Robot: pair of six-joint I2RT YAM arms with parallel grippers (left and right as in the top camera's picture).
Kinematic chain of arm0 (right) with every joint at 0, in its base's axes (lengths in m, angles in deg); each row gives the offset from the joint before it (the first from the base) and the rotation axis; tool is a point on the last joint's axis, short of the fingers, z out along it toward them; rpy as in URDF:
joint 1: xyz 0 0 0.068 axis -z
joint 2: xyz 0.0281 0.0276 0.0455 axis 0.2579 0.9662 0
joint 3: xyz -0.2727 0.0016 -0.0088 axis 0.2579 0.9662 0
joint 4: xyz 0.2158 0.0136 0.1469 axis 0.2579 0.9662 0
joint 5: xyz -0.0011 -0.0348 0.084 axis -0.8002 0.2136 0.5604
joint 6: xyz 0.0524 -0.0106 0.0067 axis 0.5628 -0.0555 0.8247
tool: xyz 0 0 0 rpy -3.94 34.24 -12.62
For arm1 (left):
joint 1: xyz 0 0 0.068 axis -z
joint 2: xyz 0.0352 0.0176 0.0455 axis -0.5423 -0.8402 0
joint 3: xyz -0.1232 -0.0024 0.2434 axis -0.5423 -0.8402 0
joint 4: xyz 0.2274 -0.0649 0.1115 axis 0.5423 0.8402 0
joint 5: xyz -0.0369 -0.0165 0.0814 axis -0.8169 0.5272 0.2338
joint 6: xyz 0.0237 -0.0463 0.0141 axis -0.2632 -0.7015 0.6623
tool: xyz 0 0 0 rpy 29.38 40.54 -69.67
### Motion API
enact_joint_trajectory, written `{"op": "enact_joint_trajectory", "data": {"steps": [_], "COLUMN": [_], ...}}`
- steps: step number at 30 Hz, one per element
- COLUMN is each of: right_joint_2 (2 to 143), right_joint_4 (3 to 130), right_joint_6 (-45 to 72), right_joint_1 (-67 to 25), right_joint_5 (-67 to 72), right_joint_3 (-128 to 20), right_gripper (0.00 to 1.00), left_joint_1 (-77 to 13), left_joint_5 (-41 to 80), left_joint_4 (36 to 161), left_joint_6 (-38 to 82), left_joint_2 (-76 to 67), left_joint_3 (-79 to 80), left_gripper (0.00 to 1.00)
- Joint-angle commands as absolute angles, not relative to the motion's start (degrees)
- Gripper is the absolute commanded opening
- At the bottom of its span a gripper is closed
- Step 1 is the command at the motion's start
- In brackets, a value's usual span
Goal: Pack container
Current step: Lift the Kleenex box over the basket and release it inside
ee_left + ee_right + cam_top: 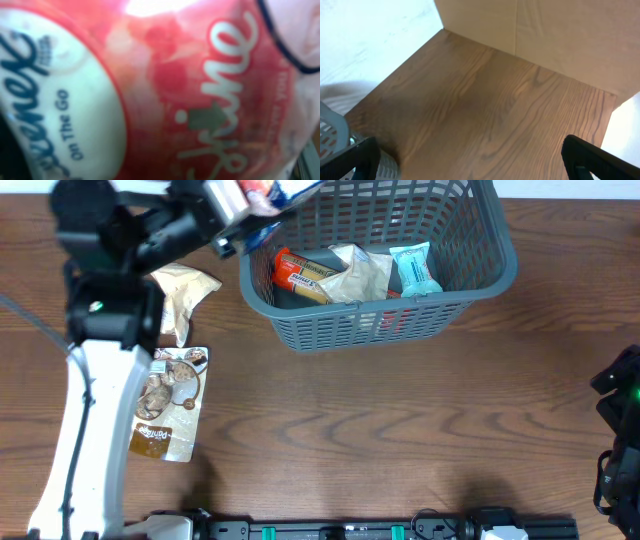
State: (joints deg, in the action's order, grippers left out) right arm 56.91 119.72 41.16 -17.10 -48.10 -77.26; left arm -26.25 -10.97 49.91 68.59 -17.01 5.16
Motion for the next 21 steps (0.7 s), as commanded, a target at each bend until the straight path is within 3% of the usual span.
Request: {"op": "enact_joint_trajectory", "data": {"steps": [1, 13, 21], "right_joint_2": [56.8, 56.8, 56.8], "right_joint_4": [119.8, 120.0, 120.7], "right_joint_6": [39.1, 37.6, 36.0], "right_joint_1": [-17.2, -17.2, -17.2], "right_joint_5": [-46.5, -43.9, -43.1], "right_joint_3": [-77.1, -77.1, -77.1], "right_gripper": [0.99, 0.99, 0.99], "left_joint_1": [-23.3, -14.3, -14.9], "left_joint_5": [-11.5, -12.5, -12.5], "left_joint_4": [45.1, 42.8, 52.0], "left_joint_6": [60.6, 54.2, 55.6], "left_joint_2": [-20.4, -33.8, -35.5], "left_joint_3": [6.6, 9.5, 9.5], "left_gripper": [0.06, 0.06, 0.06]}}
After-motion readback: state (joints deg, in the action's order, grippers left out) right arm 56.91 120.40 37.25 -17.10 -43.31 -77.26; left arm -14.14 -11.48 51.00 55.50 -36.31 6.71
